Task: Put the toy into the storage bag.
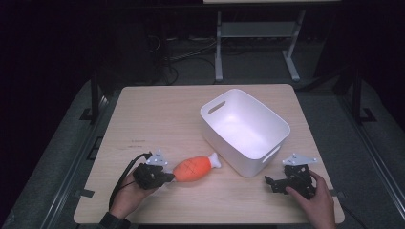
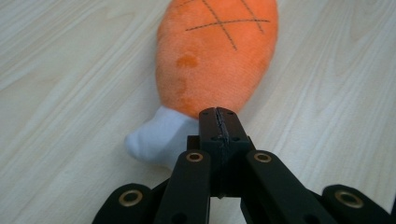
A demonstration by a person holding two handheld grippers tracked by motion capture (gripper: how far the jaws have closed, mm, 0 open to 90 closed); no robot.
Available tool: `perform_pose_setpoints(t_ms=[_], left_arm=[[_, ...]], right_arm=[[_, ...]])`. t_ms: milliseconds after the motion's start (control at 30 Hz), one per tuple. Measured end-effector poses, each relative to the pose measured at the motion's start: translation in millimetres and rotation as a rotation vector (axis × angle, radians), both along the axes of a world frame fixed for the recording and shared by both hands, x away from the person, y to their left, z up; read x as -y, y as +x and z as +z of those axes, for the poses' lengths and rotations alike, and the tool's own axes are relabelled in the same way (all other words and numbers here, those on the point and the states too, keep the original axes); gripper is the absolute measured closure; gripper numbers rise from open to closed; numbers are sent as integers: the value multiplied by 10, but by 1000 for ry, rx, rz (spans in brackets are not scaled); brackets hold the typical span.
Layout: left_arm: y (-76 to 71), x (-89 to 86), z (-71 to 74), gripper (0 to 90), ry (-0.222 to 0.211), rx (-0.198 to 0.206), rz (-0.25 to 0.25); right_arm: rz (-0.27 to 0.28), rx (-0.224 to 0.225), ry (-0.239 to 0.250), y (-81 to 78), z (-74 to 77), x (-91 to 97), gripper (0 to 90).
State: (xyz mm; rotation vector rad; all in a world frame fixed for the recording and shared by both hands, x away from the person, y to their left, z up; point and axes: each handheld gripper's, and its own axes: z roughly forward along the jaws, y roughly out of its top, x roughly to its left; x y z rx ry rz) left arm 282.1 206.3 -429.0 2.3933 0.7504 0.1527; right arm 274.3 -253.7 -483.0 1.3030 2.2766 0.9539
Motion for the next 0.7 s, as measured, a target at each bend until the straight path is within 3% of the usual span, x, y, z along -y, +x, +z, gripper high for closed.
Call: perform_pose_setpoints(t_ms=[167,233,700], left_arm=[[-6,-9,35,894,-22,3,-6],[-3,-12,51,846,-27,4,-12],[137,-3,179,387,-29,9,-73]], right_arm=[[0,0,0,0,0,0,7],[0,0,0,0,0,0,7],[0,0,0,0,0,0,7]])
